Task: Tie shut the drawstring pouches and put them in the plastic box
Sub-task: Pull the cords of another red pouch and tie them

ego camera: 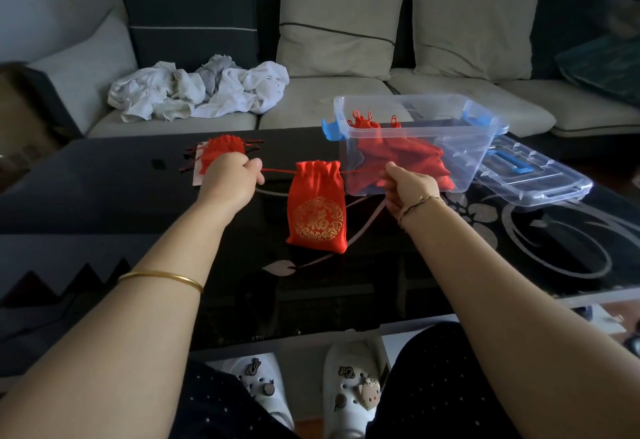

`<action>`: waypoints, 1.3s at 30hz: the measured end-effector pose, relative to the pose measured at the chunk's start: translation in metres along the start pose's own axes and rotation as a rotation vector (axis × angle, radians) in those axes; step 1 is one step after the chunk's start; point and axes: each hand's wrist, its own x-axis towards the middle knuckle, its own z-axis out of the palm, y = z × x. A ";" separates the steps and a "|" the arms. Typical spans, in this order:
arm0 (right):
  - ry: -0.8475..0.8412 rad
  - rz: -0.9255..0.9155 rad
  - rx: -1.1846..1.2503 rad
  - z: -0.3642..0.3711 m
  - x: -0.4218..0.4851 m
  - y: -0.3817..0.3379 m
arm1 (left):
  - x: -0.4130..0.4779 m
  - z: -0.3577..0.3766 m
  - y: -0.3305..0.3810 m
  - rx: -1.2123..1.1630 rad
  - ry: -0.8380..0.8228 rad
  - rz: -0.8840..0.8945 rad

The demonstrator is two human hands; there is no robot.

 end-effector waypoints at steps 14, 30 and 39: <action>0.061 -0.347 -0.063 0.009 -0.020 -0.031 | -0.017 -0.009 0.046 -0.982 -0.344 -0.104; -0.229 -0.456 -0.171 0.043 -0.047 -0.048 | -0.037 0.000 0.069 -0.678 -0.455 0.097; -0.416 -0.349 -0.353 0.037 -0.043 -0.034 | -0.035 0.002 0.067 -0.753 -0.491 0.081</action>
